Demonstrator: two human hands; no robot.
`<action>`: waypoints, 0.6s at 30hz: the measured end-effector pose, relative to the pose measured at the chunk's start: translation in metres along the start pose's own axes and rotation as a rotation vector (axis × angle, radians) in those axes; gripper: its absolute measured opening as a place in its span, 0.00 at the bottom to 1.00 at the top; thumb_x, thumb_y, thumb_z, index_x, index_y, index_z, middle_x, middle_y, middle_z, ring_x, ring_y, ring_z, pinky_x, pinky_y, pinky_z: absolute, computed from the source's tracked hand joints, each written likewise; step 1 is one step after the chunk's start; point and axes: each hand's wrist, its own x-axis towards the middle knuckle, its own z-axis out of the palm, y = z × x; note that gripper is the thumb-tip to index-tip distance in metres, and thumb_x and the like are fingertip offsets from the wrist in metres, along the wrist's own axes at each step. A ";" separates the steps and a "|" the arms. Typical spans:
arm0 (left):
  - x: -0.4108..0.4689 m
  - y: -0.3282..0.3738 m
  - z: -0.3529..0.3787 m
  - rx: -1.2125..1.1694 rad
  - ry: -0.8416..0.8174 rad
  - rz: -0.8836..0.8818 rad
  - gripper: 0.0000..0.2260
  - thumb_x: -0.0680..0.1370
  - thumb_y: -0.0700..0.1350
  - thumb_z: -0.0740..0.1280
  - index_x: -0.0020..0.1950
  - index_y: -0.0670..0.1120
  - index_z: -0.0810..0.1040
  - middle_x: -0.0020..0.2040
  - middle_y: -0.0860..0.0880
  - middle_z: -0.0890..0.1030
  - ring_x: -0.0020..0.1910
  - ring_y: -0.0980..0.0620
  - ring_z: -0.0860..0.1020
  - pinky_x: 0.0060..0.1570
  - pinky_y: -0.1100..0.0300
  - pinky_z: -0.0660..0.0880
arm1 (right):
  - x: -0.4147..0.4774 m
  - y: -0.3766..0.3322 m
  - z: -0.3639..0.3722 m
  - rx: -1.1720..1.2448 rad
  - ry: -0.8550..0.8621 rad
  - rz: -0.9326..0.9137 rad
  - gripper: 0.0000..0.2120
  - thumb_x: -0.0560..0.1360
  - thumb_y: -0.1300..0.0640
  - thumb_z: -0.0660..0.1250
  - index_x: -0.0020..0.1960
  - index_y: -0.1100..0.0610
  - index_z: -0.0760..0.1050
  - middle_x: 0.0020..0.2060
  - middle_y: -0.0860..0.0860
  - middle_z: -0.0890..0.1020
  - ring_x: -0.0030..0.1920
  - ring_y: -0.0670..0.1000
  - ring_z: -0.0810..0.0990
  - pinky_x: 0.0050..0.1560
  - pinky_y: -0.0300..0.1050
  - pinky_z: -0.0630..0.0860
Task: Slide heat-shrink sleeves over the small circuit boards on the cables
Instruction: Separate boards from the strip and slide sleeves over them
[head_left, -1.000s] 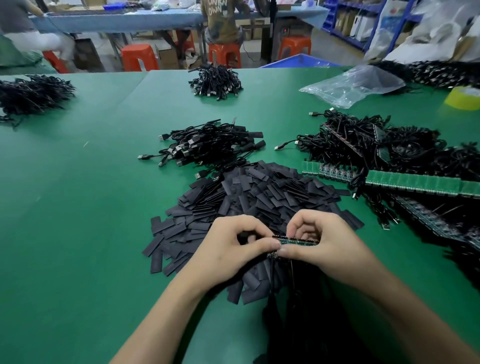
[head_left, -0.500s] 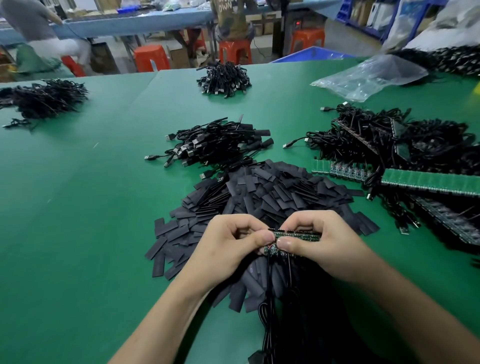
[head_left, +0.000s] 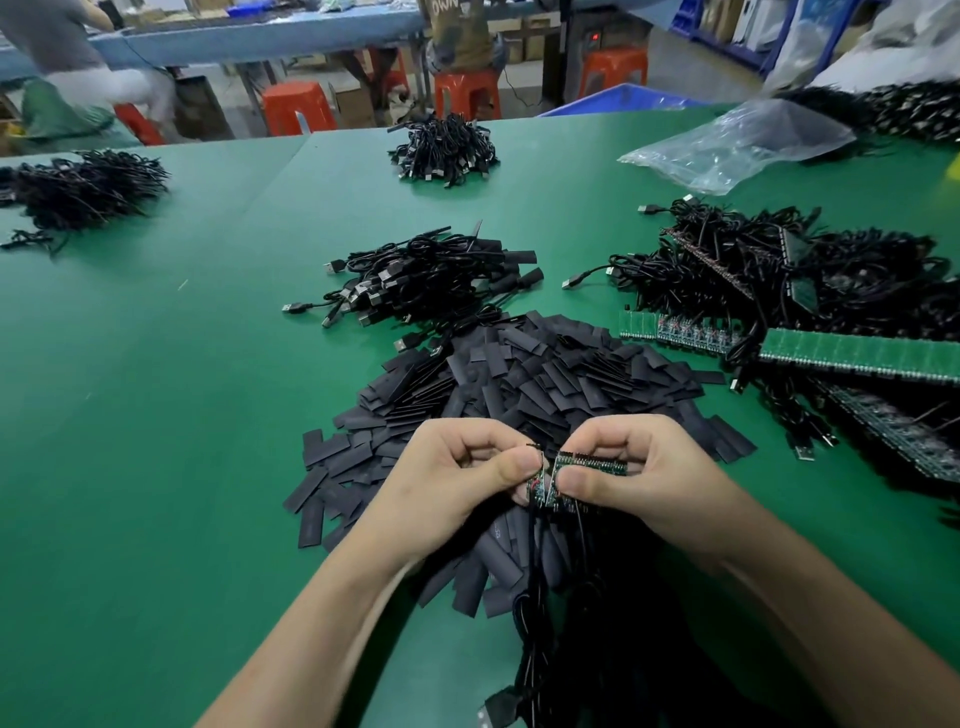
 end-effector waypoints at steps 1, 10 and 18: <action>0.000 0.001 -0.001 -0.014 0.010 0.000 0.03 0.74 0.40 0.73 0.40 0.44 0.86 0.35 0.46 0.84 0.32 0.56 0.80 0.38 0.68 0.76 | 0.000 -0.001 -0.004 -0.013 -0.013 0.024 0.06 0.69 0.49 0.78 0.43 0.50 0.85 0.41 0.53 0.87 0.42 0.47 0.84 0.46 0.37 0.79; -0.002 0.005 -0.002 0.053 -0.028 0.104 0.02 0.69 0.45 0.76 0.36 0.50 0.86 0.33 0.49 0.81 0.31 0.55 0.75 0.36 0.64 0.73 | -0.020 -0.028 -0.035 -0.792 0.108 0.024 0.20 0.64 0.29 0.71 0.49 0.40 0.83 0.45 0.37 0.84 0.48 0.36 0.81 0.48 0.31 0.75; -0.001 0.000 0.002 0.105 0.192 0.225 0.05 0.77 0.44 0.71 0.44 0.49 0.87 0.39 0.53 0.85 0.38 0.58 0.81 0.41 0.67 0.76 | -0.015 -0.019 0.031 -0.433 0.120 -0.132 0.07 0.81 0.53 0.69 0.45 0.50 0.83 0.42 0.47 0.87 0.44 0.48 0.85 0.50 0.53 0.79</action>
